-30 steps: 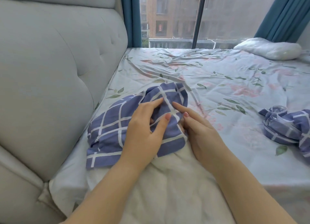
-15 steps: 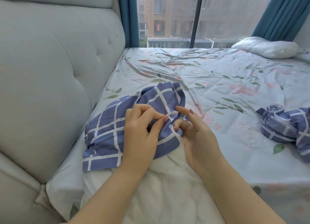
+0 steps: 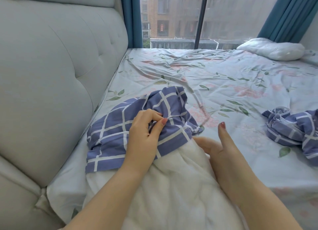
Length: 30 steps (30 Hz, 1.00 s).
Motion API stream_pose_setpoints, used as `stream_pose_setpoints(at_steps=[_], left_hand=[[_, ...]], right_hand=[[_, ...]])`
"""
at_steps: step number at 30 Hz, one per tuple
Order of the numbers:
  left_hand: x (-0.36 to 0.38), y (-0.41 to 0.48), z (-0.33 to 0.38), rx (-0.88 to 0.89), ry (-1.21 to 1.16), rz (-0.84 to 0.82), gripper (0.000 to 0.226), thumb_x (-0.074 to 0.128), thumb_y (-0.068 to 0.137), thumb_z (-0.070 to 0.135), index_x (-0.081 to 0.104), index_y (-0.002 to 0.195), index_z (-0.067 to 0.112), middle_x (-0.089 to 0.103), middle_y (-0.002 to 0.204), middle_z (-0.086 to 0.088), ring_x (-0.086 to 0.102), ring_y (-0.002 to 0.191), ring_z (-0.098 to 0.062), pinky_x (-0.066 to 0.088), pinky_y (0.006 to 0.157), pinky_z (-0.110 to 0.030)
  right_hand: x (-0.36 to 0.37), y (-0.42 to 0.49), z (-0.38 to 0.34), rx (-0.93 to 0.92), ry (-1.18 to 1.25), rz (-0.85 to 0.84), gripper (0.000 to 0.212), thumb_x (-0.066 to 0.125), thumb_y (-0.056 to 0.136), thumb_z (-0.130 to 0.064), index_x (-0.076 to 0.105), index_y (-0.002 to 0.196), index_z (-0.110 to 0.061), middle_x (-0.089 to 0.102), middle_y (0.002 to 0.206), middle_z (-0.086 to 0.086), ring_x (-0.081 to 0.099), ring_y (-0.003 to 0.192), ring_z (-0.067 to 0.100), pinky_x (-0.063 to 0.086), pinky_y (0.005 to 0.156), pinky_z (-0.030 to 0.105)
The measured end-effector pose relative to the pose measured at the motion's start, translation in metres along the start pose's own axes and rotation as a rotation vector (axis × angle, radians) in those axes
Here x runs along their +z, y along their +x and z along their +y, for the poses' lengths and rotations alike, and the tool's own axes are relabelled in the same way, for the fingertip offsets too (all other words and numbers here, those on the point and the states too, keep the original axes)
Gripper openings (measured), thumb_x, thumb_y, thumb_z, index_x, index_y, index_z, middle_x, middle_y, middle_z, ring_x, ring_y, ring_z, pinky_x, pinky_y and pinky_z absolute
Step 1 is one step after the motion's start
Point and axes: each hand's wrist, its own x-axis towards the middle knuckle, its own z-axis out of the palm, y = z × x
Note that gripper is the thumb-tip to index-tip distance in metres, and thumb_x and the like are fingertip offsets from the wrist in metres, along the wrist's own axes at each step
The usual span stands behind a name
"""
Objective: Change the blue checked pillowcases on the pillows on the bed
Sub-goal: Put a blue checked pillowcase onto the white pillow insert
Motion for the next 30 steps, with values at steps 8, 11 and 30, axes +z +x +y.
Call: stream_pose_setpoints(at_steps=[8,11,30], left_hand=[[-0.005,-0.006,0.025,0.047,-0.064,0.059,0.013,0.059,0.096,0.013,0.064,0.084,0.011,0.067,0.077,0.007,0.064,0.078,-0.013,0.048,0.071,-0.019],[-0.001,-0.013,0.034,0.064,-0.061,0.030,0.013,0.061,0.095,0.015,0.064,0.083,0.012,0.064,0.075,0.003,0.061,0.073,-0.017,0.049,0.066,-0.026],[0.006,-0.020,0.032,0.263,0.258,0.123,0.014,0.057,0.096,0.023,0.066,0.095,0.013,0.059,0.083,0.007,0.056,0.079,-0.009,0.045,0.071,-0.021]], right_hand=[[0.018,-0.006,0.005,0.037,0.221,-0.302,0.089,0.015,0.089,-0.075,0.049,0.143,-0.012,0.049,0.146,0.013,0.043,0.137,0.029,0.022,0.119,0.044],[0.022,-0.003,0.013,0.005,0.229,-0.324,0.087,0.015,0.089,-0.074,0.046,0.145,-0.014,0.048,0.147,0.011,0.042,0.139,0.026,0.022,0.120,0.043],[0.027,0.010,0.013,-0.051,0.419,-0.297,0.094,0.028,0.082,-0.077,0.055,0.136,-0.005,0.054,0.140,0.019,0.053,0.129,0.028,0.049,0.101,0.036]])
